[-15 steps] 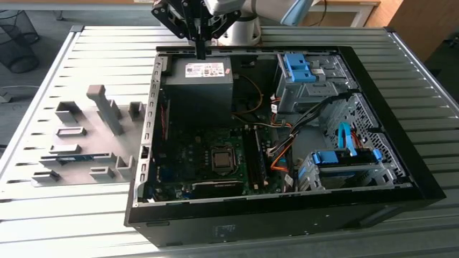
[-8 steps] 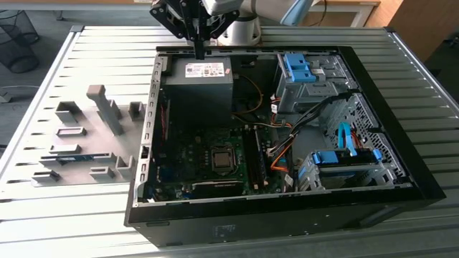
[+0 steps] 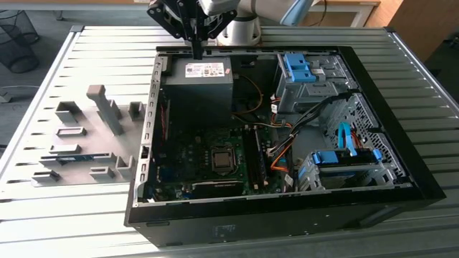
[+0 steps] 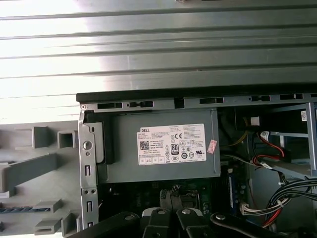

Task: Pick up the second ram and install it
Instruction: 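Reach for the second ram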

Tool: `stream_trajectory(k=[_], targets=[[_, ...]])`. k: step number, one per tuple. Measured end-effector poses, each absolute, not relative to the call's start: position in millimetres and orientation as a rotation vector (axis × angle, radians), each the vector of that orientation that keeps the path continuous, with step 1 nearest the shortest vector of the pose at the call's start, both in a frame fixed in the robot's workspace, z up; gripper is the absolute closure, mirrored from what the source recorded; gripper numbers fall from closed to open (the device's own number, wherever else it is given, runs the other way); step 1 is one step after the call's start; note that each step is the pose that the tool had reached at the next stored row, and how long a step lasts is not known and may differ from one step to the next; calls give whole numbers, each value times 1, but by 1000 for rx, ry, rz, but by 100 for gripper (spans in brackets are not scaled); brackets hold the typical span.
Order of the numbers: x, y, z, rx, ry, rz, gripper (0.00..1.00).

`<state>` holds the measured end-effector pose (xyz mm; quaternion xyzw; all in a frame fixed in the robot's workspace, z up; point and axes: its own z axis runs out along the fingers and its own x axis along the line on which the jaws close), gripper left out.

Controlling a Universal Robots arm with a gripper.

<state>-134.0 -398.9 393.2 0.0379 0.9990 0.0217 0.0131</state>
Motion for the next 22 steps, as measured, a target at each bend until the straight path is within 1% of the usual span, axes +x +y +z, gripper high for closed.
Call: stream_trajectory(k=[22], targets=[[-148, -399, 391, 118, 3113, 68, 90]])
